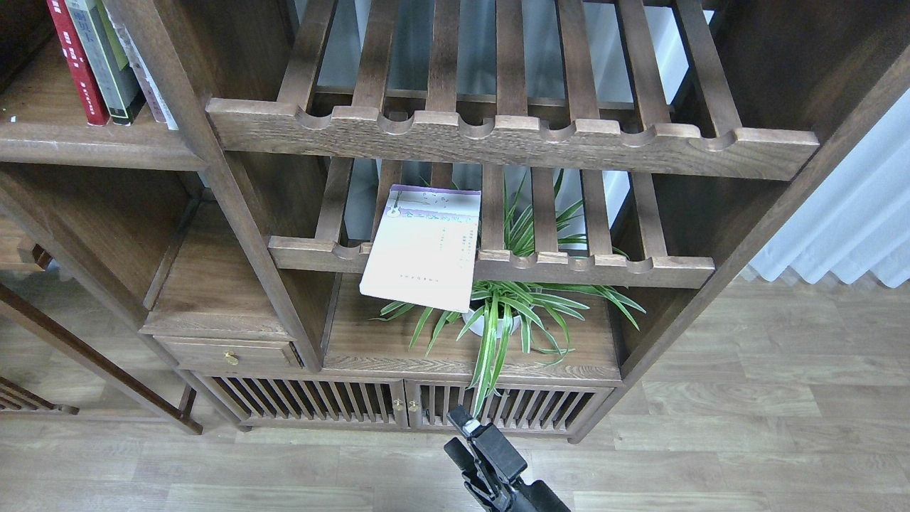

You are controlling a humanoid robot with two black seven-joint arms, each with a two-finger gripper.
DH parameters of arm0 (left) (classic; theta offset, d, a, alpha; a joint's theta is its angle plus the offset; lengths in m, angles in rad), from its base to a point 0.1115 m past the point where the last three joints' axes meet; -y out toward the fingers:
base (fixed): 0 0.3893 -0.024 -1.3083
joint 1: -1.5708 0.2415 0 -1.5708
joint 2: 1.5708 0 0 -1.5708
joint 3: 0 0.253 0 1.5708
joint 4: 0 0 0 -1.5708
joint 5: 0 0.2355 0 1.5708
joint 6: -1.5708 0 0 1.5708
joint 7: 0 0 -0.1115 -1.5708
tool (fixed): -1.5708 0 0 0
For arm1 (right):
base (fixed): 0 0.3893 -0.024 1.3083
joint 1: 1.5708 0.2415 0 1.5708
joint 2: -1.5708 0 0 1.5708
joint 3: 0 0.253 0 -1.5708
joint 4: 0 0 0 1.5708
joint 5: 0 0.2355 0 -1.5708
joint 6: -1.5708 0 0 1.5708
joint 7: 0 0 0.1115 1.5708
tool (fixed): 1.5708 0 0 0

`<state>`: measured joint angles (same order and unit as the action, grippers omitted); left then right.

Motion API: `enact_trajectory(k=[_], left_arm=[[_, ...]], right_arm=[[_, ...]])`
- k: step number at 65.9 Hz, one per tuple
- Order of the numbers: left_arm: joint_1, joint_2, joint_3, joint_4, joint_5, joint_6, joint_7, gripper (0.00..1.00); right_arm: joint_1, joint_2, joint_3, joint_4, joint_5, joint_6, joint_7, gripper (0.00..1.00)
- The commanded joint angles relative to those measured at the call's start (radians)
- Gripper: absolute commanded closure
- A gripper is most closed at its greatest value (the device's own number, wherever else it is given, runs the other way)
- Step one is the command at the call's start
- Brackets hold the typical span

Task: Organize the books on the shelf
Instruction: 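Place the red book upright on the side shelf with the left gripper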

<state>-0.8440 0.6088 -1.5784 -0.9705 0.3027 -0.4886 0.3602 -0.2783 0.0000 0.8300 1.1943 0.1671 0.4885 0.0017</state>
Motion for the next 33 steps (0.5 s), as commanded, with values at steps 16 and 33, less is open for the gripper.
enact_trajectory(k=[16, 33], left_arm=[[0.348, 0.016, -0.156, -0.228, -0.109, 0.0, -0.004, 0.49], [0.528, 0.016, -0.224, -0.35, -0.172, 0.0, -0.003, 0.46]], right_arm=[[0.013, 0.0, 0.0, -0.024, 0.0, 0.0, 0.0, 0.01], [0.016, 0.0, 0.0, -0.024, 0.0, 0.0, 0.0, 0.01]])
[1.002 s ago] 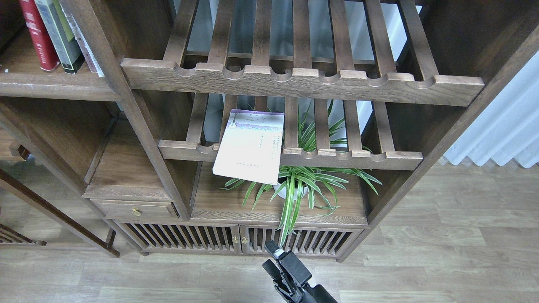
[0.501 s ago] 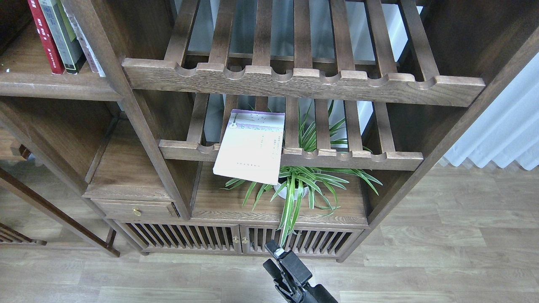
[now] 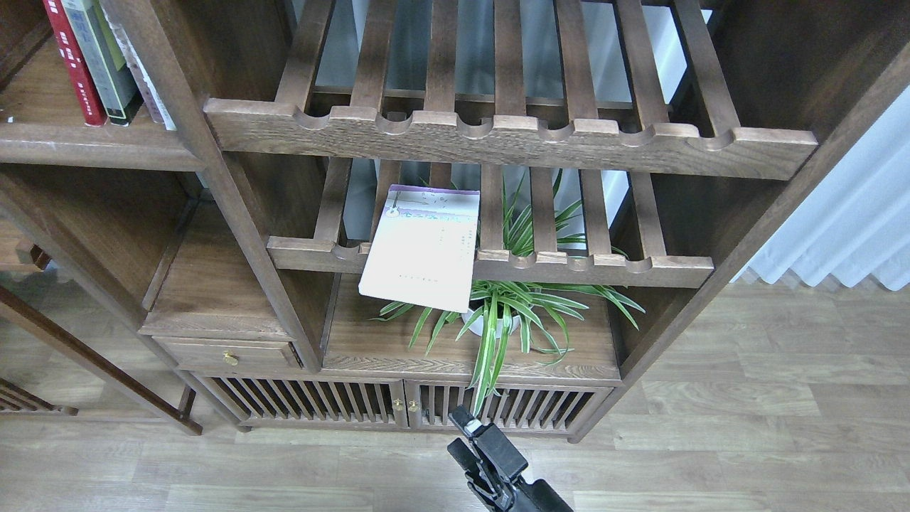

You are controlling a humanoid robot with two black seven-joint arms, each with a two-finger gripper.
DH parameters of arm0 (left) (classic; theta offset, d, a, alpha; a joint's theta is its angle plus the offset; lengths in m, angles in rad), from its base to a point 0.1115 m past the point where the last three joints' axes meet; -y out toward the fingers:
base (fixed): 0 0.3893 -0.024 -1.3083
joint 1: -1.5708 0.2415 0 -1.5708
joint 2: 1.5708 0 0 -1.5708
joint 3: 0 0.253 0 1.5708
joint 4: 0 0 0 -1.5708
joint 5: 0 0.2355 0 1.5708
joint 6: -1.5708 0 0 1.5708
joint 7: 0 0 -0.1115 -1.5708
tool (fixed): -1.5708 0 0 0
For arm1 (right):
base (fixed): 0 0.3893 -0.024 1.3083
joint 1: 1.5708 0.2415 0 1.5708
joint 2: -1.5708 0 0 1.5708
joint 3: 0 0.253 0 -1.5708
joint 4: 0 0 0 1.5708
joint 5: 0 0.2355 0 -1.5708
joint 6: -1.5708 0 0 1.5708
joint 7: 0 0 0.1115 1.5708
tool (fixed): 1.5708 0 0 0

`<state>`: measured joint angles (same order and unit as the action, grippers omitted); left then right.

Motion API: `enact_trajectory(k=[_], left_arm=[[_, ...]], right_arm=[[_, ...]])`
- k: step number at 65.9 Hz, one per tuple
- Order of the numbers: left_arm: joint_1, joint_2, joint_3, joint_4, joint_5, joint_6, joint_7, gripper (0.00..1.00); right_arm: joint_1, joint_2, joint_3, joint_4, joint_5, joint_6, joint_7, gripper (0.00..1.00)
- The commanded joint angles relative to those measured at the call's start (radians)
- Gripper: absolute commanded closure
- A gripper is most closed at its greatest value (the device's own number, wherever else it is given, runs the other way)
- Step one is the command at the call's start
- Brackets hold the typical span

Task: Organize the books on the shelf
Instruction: 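Place the red book upright on the side shelf with the left gripper, then withdraw the left gripper and raise the right gripper toward the white book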

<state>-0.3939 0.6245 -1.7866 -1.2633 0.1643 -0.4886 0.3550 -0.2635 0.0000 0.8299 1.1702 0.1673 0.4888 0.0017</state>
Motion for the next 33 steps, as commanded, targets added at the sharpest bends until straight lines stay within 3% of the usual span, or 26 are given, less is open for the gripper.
enact_trajectory(k=[1, 17, 33], left_arm=[[0.085, 0.0, -0.017, -0.064, -0.037, 0.0, 0.002, 0.46], [0.257, -0.017, -0.037, -0.119, -0.055, 0.0, 0.001, 0.46], [0.395, -0.118, -0.027, -0.125, -0.065, 0.0, -0.001, 0.45]], right_arm=[[0.0, 0.0, 0.0, -0.001, 0.0, 0.0, 0.0, 0.01], [0.0, 0.0, 0.0, -0.006, 0.0, 0.0, 0.0, 0.01], [0.001, 0.0, 0.0, -0.014, 0.001, 0.0, 0.006, 0.01]])
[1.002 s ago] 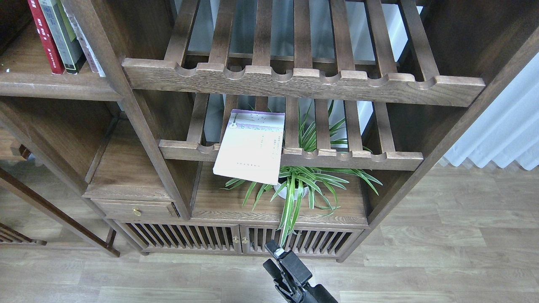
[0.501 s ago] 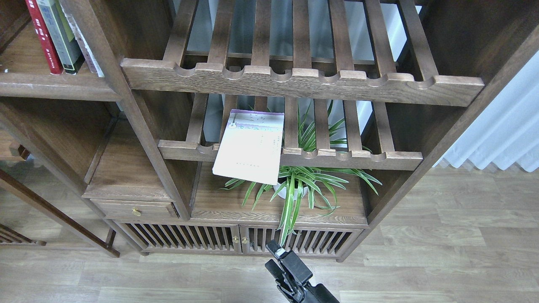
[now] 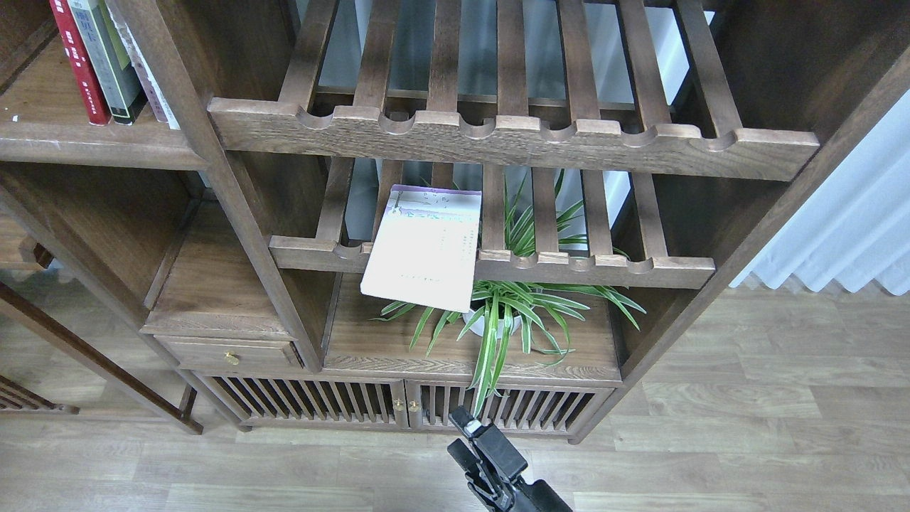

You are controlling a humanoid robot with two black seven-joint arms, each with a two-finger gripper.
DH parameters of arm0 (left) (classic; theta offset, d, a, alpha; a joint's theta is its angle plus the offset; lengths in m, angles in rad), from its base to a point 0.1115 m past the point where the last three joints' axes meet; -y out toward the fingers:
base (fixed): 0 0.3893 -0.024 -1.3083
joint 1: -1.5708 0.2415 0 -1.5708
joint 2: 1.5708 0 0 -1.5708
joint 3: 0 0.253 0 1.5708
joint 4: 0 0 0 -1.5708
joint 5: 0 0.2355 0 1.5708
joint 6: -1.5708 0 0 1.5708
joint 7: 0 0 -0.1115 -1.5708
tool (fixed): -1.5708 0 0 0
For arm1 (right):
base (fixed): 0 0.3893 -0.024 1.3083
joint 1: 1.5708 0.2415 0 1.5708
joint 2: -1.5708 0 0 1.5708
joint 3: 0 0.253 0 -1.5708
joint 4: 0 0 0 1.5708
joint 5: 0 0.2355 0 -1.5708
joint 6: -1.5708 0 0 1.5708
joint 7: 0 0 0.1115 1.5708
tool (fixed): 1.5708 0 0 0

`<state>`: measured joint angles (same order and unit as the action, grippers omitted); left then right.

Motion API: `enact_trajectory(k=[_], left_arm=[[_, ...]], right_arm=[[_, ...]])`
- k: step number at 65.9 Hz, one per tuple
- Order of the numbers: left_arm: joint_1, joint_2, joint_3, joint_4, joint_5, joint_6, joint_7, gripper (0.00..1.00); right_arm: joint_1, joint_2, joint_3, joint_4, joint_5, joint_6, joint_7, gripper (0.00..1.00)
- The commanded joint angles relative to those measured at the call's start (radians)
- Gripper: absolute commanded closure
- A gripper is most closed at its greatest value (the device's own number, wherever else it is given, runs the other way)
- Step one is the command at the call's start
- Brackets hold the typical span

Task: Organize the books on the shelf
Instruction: 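Withdraw the left gripper and raise the right gripper toward the white book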

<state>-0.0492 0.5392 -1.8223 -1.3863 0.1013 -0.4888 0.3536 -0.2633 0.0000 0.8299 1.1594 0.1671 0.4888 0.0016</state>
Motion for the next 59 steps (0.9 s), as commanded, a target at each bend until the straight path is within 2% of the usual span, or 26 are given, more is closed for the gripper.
enact_trajectory(k=[1, 11, 19, 36, 37, 45, 59], left_arm=[[0.057, -0.034, 0.011, -0.002, -0.002, 0.0, 0.001, 0.45], [0.094, -0.087, 0.029, 0.0, -0.005, 0.0, 0.002, 0.42], [0.107, -0.123, 0.067, 0.007, -0.005, 0.0, 0.004, 0.36], [0.132, -0.176, 0.107, 0.026, -0.002, 0.0, 0.01, 0.16], [0.14, -0.18, 0.107, 0.044, -0.002, 0.0, 0.01, 0.11], [0.163, -0.186, 0.109, 0.069, -0.005, 0.0, 0.004, 0.01], [0.203, -0.24, 0.123, 0.112, -0.005, 0.0, 0.002, 0.0]], right_arm=[[0.001, 0.0, 0.0, -0.003, 0.002, 0.0, 0.008, 0.01], [0.001, 0.0, 0.001, -0.004, 0.003, 0.0, 0.009, 0.01], [0.002, 0.0, 0.0, -0.004, 0.003, 0.0, 0.011, 0.01], [0.015, 0.0, -0.002, -0.004, 0.005, 0.0, 0.011, 0.0], [0.024, 0.0, -0.002, -0.004, 0.003, 0.0, 0.011, 0.0], [0.048, 0.0, -0.002, -0.013, 0.0, 0.0, 0.011, 0.0], [0.09, 0.0, -0.002, -0.044, 0.0, 0.0, 0.008, 0.0]])
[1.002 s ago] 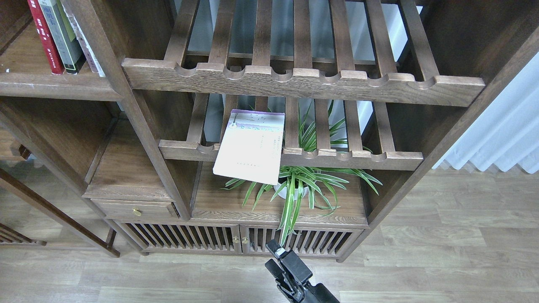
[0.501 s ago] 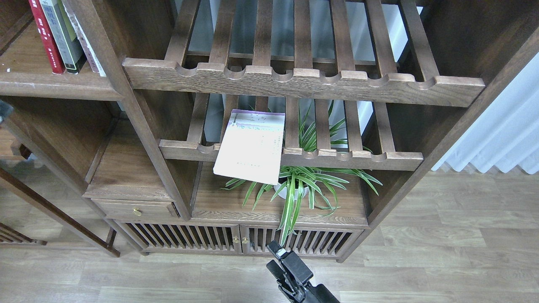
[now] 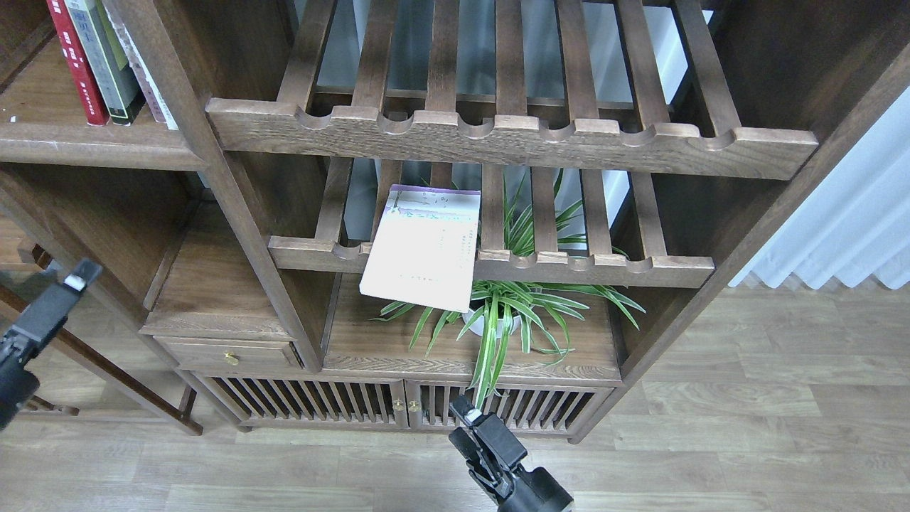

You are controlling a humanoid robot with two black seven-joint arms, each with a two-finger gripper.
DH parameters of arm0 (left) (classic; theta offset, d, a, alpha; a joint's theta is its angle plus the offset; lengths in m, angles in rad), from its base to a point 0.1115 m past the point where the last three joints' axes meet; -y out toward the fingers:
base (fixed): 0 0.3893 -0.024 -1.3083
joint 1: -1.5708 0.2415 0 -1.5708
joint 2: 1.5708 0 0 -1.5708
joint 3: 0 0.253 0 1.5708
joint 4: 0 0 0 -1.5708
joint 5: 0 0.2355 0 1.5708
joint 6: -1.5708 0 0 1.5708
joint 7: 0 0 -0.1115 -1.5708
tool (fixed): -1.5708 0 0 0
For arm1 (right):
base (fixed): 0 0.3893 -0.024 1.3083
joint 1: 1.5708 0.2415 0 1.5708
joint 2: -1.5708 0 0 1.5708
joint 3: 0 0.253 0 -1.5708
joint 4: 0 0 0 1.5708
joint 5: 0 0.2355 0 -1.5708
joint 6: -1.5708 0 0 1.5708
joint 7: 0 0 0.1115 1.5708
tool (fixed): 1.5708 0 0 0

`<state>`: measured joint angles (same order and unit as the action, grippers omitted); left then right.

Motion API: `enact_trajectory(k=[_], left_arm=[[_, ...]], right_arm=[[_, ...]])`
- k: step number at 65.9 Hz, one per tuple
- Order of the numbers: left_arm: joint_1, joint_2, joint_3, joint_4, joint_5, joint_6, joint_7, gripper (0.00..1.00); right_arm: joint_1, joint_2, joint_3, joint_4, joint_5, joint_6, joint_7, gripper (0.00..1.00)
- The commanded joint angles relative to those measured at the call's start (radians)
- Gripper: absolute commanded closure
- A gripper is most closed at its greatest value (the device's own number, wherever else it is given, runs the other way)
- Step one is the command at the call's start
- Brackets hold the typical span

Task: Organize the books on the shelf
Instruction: 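Withdraw the left gripper and raise the right gripper toward the white book, then hook the white book's lower edge with the right gripper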

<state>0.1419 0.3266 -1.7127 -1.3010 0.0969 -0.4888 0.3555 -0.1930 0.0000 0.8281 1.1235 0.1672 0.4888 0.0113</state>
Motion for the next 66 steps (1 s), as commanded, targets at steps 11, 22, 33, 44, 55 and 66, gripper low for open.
enact_trajectory(k=[11, 22, 33, 44, 55, 66], left_arm=[[0.024, -0.029, 0.062, 0.092, 0.0, 0.0, 0.0, 0.0], [0.039, -0.029, 0.065, 0.138, 0.0, 0.0, 0.0, 0.0], [0.051, -0.028, 0.065, 0.16, -0.002, 0.0, 0.0, 0.0], [0.05, -0.024, 0.064, 0.16, -0.005, 0.0, 0.0, 0.0], [0.05, -0.021, 0.059, 0.163, -0.005, 0.0, 0.0, 0.0], [0.05, -0.021, 0.056, 0.163, -0.005, 0.0, -0.001, 0.0]], right_arm=[[0.069, 0.0, 0.002, -0.014, 0.002, 0.0, -0.002, 0.0], [0.109, 0.0, 0.005, -0.018, 0.002, 0.0, 0.001, 0.0], [0.188, 0.0, -0.004, -0.053, -0.001, 0.0, 0.004, 0.0], [0.283, 0.0, -0.012, -0.105, -0.001, 0.0, 0.004, 0.0], [0.343, 0.0, -0.009, -0.111, -0.001, 0.0, 0.004, 0.0], [0.386, 0.0, -0.012, -0.113, 0.0, 0.0, 0.003, 0.0]])
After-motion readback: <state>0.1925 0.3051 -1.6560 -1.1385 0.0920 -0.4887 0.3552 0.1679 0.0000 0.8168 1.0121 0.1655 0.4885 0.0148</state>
